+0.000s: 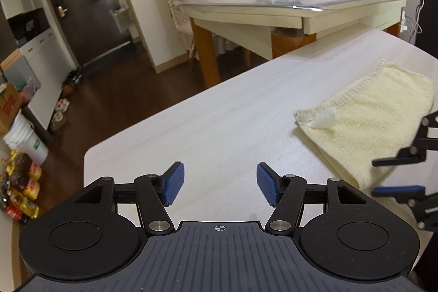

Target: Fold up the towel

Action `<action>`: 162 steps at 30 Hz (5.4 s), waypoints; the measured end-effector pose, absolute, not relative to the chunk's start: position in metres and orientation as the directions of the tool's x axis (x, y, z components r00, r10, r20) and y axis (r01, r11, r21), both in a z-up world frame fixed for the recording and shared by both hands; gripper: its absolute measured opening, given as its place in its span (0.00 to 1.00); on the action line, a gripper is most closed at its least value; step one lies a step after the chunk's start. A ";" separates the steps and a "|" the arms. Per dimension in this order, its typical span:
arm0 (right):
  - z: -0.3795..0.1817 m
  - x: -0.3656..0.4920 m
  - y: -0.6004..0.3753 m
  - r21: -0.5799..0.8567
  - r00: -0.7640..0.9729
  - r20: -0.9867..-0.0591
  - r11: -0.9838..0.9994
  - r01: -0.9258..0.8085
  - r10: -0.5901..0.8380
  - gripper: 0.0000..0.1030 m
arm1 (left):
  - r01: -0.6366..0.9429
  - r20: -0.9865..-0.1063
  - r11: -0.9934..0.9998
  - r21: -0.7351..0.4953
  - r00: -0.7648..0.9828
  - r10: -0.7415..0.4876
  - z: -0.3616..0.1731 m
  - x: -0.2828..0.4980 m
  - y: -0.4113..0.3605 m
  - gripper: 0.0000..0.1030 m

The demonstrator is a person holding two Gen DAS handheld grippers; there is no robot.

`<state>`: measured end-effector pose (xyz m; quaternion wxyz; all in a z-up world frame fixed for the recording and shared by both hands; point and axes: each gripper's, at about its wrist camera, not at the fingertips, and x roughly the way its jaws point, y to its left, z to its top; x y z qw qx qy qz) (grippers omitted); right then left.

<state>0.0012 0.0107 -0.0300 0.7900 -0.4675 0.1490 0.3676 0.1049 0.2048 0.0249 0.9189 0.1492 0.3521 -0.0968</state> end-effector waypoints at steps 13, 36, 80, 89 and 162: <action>-0.011 0.005 -0.023 -0.498 0.608 -0.589 0.354 -0.792 0.532 0.05 | 0.458 -0.628 0.814 0.357 0.763 -0.154 0.010 0.055 0.168 0.72; 0.048 -0.017 -0.191 -0.114 0.366 -0.547 0.366 -0.924 0.753 0.05 | 0.780 -0.668 0.257 0.570 0.622 -0.408 -0.032 -0.024 0.040 0.07; 0.021 -0.033 -0.189 -0.192 0.529 -0.501 0.508 -0.840 0.685 0.05 | 0.821 -0.845 0.537 0.195 0.419 -0.332 0.042 0.041 -0.012 0.07; 0.029 0.047 -0.244 0.163 0.508 -0.471 0.637 -0.753 0.721 0.04 | 0.810 -0.876 0.581 0.081 0.336 -0.346 0.054 0.101 -0.039 0.07; -0.024 0.049 -0.227 -0.018 0.636 -0.516 0.735 -0.678 0.574 0.18 | 0.634 -0.757 0.774 0.009 0.510 -0.409 0.018 0.132 -0.012 0.36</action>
